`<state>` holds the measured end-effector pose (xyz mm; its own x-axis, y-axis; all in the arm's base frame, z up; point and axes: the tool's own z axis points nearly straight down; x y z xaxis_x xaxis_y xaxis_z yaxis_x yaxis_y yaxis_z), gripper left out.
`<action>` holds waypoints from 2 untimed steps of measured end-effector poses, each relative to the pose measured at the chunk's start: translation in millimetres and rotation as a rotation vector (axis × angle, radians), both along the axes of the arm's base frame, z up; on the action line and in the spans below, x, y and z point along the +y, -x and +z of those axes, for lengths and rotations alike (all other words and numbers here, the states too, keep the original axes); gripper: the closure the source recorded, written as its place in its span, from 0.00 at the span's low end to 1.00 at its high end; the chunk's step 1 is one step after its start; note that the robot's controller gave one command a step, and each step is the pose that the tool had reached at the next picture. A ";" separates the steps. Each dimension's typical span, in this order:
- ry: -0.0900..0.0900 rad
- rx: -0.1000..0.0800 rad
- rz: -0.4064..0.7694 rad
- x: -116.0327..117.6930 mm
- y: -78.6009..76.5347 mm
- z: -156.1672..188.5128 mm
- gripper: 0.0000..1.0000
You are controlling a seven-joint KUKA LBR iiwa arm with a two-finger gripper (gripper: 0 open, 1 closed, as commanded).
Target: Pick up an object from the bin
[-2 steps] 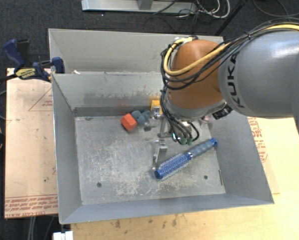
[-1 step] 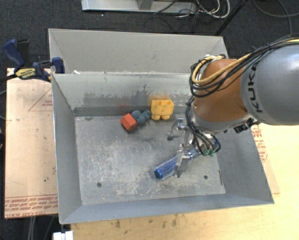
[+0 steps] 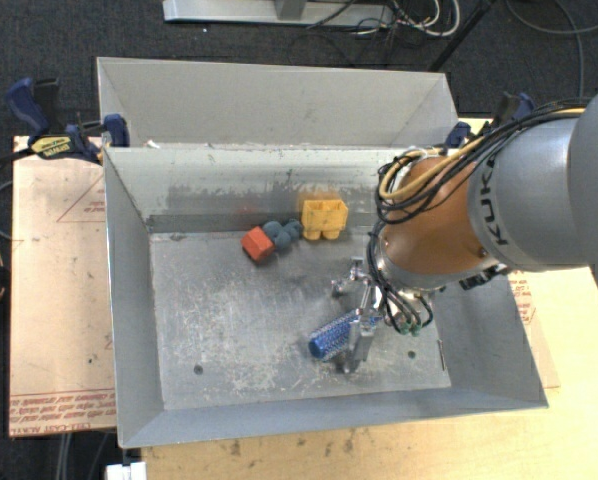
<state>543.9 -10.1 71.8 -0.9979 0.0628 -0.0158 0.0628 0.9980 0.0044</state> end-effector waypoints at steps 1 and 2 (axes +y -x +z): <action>0.001 -0.006 0.002 0.4 -2.0 3.2 1.00; 0.001 0.007 -0.027 16.3 -1.0 143.6 1.00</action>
Offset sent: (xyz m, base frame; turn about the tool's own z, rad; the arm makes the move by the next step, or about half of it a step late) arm 0.0000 0.0000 0.0000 0.0000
